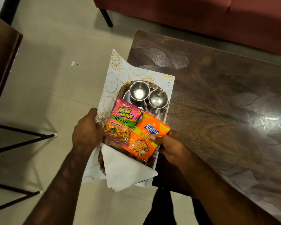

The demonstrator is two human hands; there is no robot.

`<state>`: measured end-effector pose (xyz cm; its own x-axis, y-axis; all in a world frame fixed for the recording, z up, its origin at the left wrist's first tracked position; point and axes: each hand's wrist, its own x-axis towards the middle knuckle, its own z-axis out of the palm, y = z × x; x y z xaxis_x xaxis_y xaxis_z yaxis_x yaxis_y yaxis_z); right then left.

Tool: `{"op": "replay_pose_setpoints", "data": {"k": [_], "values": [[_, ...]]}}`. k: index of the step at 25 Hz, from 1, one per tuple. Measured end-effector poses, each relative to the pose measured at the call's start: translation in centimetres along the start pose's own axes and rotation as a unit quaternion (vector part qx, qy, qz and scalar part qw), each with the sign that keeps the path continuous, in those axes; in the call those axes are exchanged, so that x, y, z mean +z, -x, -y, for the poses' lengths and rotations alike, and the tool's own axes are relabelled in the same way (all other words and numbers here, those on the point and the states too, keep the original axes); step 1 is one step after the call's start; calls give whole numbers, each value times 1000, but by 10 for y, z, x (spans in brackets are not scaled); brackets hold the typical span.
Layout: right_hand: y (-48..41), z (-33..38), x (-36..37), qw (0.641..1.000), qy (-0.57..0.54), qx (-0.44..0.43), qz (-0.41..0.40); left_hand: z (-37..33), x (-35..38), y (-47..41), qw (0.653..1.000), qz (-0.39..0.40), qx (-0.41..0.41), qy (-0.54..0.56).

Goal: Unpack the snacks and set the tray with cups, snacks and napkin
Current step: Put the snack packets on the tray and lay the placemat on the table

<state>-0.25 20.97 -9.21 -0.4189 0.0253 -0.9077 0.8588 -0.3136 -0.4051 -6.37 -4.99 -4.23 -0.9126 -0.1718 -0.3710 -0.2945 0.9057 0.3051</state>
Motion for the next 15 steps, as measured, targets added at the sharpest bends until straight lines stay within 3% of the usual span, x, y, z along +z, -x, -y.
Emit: {"op": "replay_pose_setpoints", "data": {"k": [7,15], "values": [[8,2,-1,1000,-25,2,-13,-20,-50,21,993,-50,28,-107],[6,1,4,999,24,20,-43,-52,-134,42,968,-136,74,-195]]}}
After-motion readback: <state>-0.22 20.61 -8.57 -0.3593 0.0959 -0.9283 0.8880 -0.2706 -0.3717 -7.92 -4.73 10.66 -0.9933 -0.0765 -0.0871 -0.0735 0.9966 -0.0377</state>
